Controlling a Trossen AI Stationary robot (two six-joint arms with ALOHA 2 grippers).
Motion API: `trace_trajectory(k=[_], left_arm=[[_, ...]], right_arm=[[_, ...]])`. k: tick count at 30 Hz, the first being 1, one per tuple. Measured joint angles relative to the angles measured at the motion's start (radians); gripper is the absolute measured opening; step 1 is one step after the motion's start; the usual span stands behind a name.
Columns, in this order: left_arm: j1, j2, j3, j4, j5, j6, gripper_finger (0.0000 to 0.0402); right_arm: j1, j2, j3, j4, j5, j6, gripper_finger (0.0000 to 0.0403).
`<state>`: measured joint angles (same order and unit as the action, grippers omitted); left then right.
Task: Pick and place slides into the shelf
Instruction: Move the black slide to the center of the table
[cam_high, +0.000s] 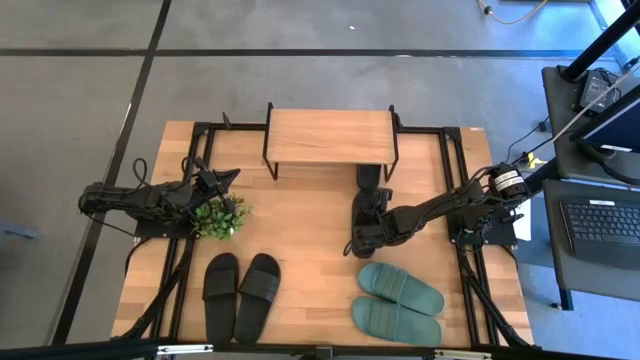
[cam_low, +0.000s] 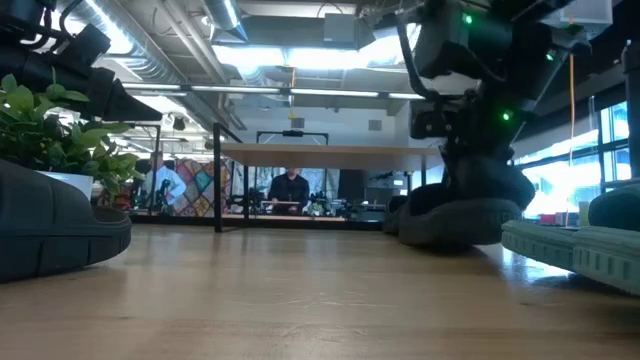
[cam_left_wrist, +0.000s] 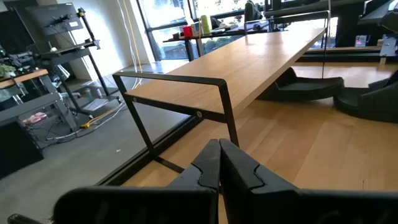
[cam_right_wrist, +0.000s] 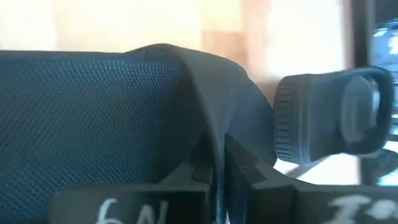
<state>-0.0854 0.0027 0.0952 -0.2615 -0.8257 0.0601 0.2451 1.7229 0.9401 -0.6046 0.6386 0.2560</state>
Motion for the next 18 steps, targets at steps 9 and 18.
trace_trajectory(k=[9,18], left_arm=[[0.000,0.000,0.000,0.000,0.000,0.000,0.0000],[0.000,0.000,0.000,0.000,0.000,0.000,0.0000]], right_arm=[[0.009,0.001,0.088,-0.012,-0.078,-0.026,0.0015],[0.009,0.001,0.097,-0.139,-0.114,0.028,0.0014]])
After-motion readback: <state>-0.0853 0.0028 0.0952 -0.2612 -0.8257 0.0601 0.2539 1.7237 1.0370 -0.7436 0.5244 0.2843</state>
